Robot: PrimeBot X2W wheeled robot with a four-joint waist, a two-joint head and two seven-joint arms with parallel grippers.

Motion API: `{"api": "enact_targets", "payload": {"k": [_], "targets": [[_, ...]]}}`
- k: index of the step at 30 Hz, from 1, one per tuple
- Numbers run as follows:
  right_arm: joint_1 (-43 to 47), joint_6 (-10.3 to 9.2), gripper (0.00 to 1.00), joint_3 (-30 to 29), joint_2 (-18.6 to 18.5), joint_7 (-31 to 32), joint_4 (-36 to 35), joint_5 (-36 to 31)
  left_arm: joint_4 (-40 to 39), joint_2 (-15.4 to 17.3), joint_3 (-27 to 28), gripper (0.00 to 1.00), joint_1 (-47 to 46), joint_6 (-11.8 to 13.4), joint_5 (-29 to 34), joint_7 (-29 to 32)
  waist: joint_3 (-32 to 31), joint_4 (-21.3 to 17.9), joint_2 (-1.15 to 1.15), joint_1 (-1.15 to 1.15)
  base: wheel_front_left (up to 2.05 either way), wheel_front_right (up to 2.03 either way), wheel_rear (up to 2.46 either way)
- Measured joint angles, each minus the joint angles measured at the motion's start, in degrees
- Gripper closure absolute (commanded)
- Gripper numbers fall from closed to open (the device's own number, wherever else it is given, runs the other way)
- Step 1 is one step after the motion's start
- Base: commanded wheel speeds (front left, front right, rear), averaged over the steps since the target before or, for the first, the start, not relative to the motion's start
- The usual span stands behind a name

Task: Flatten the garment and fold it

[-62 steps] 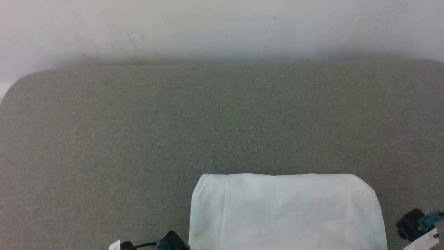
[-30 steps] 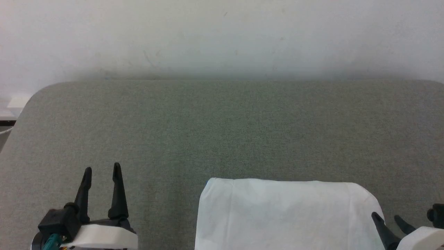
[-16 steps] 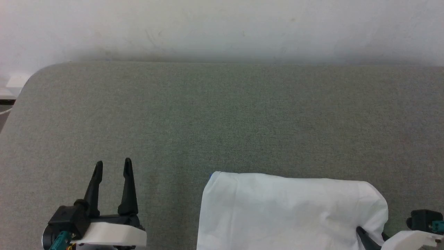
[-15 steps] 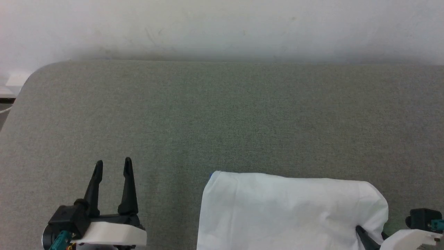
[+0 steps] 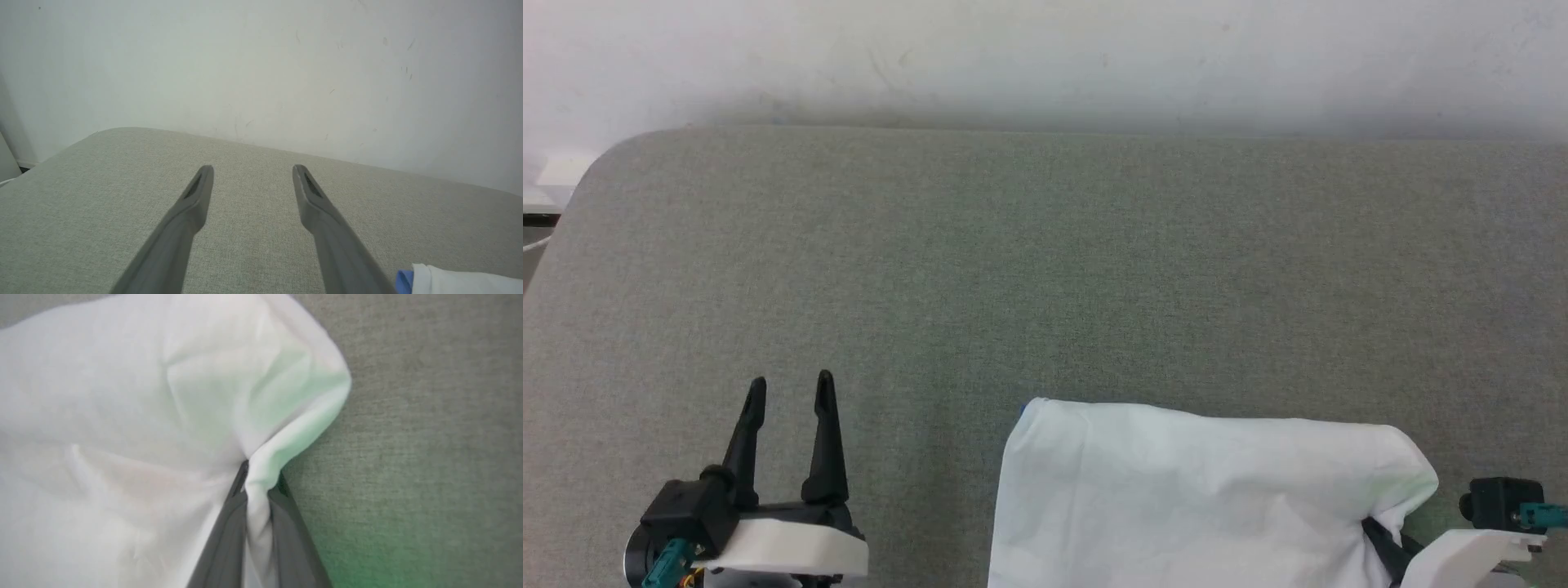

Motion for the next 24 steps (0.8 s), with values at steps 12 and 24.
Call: {"api": "enact_targets", "payload": {"k": [12, 24], "targets": [[-3.95, 0.12, 1.00, -14.52, -5.64, -0.94, 4.38, -2.72, 0.58, -0.18, -1.03, 0.00, 0.07, -0.35, 0.04, 0.00, -1.87, -0.69, -0.01, 0.01, 0.00, 0.00, 0.00], [-1.97, 0.10, 1.00, -13.72, -6.38, 2.61, -2.74, -2.67, 0.89, -0.21, -1.58, 0.00, 0.49, 0.08, -0.43, 0.00, -3.84, -1.56, -0.01, 0.00, 0.00, 0.00, 0.00]]}}
